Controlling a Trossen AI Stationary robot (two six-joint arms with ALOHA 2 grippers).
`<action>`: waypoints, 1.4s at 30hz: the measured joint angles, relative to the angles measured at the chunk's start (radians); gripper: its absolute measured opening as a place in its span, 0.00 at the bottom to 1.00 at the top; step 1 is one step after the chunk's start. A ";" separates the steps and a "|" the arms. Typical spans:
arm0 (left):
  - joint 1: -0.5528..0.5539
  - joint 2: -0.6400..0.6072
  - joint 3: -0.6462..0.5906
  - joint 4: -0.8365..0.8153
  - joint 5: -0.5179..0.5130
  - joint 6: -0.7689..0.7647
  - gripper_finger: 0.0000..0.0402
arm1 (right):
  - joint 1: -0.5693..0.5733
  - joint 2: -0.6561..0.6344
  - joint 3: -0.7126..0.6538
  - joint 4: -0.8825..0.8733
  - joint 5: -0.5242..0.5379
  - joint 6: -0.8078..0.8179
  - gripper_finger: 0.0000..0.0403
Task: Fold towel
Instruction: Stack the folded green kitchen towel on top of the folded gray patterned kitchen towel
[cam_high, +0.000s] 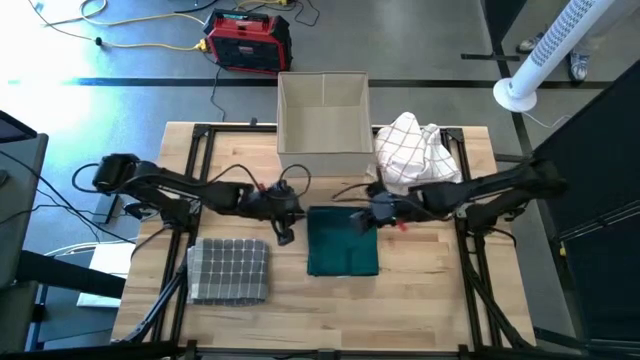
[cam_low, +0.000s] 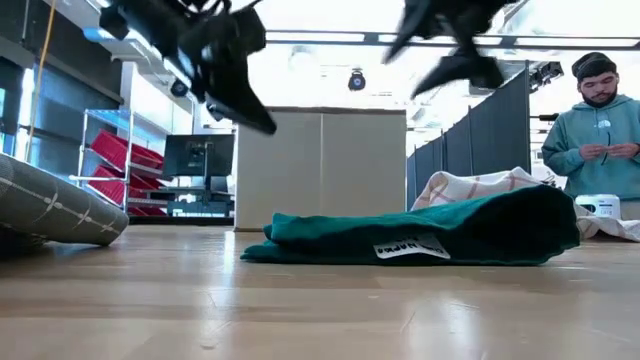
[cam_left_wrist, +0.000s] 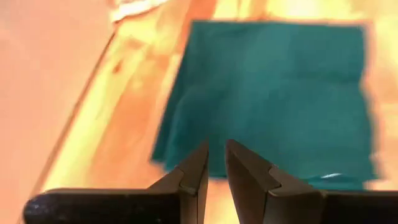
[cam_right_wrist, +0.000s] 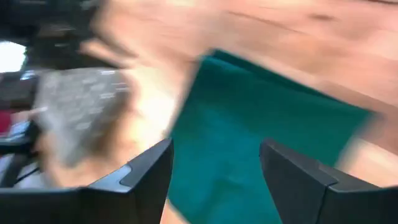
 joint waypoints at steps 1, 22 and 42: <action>0.000 -0.014 0.000 0.011 0.017 -0.013 0.12 | 0.011 -0.019 0.000 -0.058 0.027 0.021 0.56; 0.048 -0.006 0.032 -0.070 0.308 -0.654 0.24 | 0.102 -0.016 -0.002 -0.523 0.069 0.322 0.56; -0.024 0.425 0.445 -0.467 0.076 -1.114 0.44 | 0.303 -0.309 -0.002 -0.683 0.355 0.042 0.56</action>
